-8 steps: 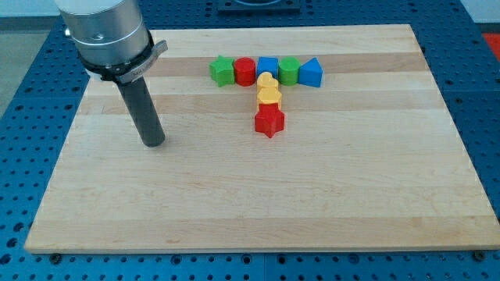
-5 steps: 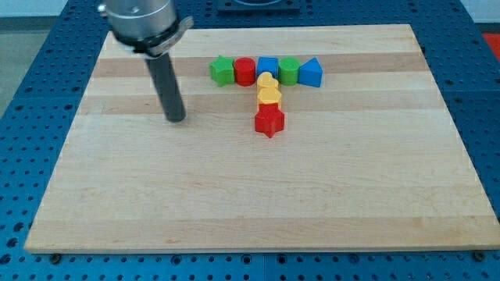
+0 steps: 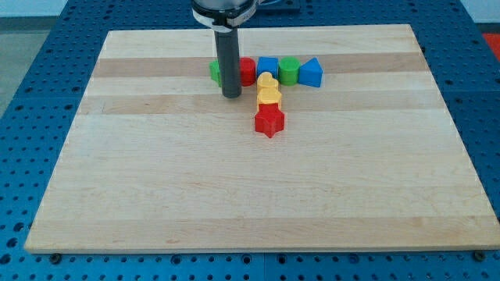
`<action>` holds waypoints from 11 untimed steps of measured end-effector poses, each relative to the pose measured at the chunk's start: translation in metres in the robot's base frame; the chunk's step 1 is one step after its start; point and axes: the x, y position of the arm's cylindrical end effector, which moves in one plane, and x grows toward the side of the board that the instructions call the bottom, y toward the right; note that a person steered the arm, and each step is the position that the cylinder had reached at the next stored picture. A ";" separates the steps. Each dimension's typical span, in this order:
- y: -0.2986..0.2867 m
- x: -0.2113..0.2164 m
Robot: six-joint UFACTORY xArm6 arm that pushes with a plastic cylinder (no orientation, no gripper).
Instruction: Push the red circle to the bottom left of the red star
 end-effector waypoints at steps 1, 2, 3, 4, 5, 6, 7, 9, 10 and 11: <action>0.000 0.000; -0.011 0.000; -0.062 -0.010; -0.096 -0.042; -0.073 -0.102; -0.024 -0.113; 0.019 -0.111; 0.027 -0.087; 0.027 -0.076; 0.027 -0.068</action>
